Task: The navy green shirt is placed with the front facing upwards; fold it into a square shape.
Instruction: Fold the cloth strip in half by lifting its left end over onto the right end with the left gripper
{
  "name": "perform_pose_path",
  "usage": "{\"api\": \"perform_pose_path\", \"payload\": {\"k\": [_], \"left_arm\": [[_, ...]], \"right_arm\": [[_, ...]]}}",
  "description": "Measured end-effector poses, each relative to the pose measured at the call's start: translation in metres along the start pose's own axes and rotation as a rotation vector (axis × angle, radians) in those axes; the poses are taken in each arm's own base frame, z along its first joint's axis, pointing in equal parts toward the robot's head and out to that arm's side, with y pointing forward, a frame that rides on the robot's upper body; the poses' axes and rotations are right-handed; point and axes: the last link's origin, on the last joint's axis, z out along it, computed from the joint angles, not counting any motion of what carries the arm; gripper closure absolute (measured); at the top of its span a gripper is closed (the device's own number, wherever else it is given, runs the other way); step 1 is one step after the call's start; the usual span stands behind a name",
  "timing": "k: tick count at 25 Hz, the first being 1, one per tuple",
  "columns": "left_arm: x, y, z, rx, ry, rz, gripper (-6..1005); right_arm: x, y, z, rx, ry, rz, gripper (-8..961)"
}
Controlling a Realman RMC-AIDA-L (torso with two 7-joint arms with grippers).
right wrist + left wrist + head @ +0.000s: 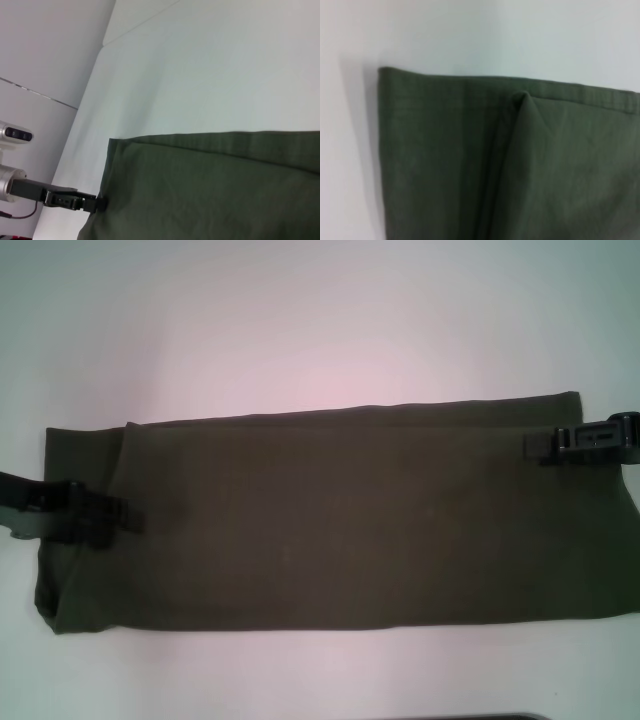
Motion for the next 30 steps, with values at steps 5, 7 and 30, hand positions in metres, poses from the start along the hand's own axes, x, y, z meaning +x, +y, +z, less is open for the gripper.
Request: {"api": "perform_pose_path", "payload": {"k": [5,7,30], "left_arm": [[0.0,-0.003,-0.002,0.024,-0.005,0.001,386],[0.0,-0.003,-0.004,0.024,-0.003,0.002,385],[0.017,0.021,-0.041,-0.007,0.072,0.162,378]], "right_arm": [[0.0,0.0,0.0,0.0,0.0,0.006,295],[0.0,0.0,0.0,-0.001,0.001,0.007,295],[-0.012,0.004,-0.007,-0.024,-0.069,-0.042,296]]}}
